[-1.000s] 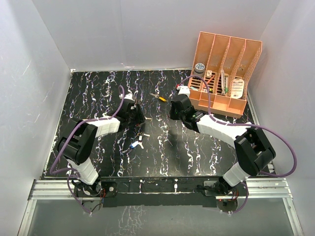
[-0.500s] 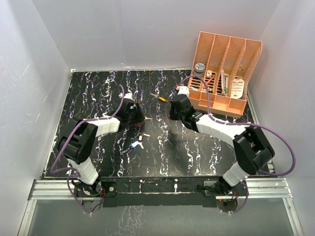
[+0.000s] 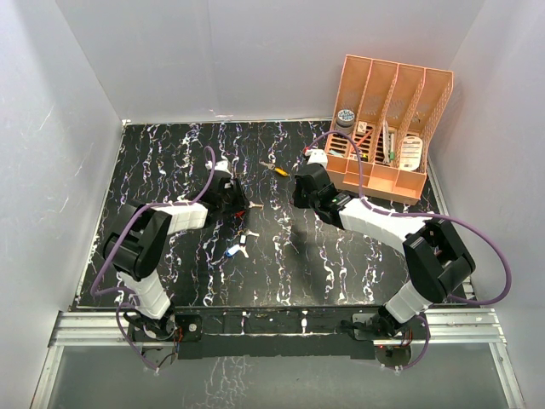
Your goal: Put the keys on the keyring
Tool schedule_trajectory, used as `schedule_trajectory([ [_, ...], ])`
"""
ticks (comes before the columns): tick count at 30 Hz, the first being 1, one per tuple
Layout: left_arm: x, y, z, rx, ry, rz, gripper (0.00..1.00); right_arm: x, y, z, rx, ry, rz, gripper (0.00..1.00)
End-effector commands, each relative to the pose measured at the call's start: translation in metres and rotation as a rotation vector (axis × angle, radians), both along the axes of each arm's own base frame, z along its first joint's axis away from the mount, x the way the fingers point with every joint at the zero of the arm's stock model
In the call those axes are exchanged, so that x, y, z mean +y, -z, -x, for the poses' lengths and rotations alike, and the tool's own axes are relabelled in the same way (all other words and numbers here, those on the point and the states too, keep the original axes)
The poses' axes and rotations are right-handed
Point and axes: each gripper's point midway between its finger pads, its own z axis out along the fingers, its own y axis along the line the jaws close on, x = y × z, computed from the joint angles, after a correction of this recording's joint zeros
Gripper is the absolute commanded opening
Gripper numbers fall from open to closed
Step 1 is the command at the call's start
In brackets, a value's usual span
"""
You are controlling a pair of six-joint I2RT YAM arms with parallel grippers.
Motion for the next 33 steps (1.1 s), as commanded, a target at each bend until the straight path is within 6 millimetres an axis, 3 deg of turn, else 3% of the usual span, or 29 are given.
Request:
schedule_trajectory([
  [1, -0.0044, -0.0105, -0.0124, -0.045, 0.016, 0.024, 0.37, 0.0103, -0.0282, -0.0147, -0.074, -0.008, -0.042, 0.00],
  [27, -0.0074, -0.0045, -0.0115, -0.044, 0.039, 0.047, 0.24, 0.0102, -0.0280, -0.0151, -0.072, -0.008, -0.041, 0.00],
  [33, -0.0077, -0.0029, -0.0110, -0.039, 0.042, 0.050, 0.15, 0.0102, -0.0277, -0.0151, -0.073, -0.008, -0.039, 0.00],
])
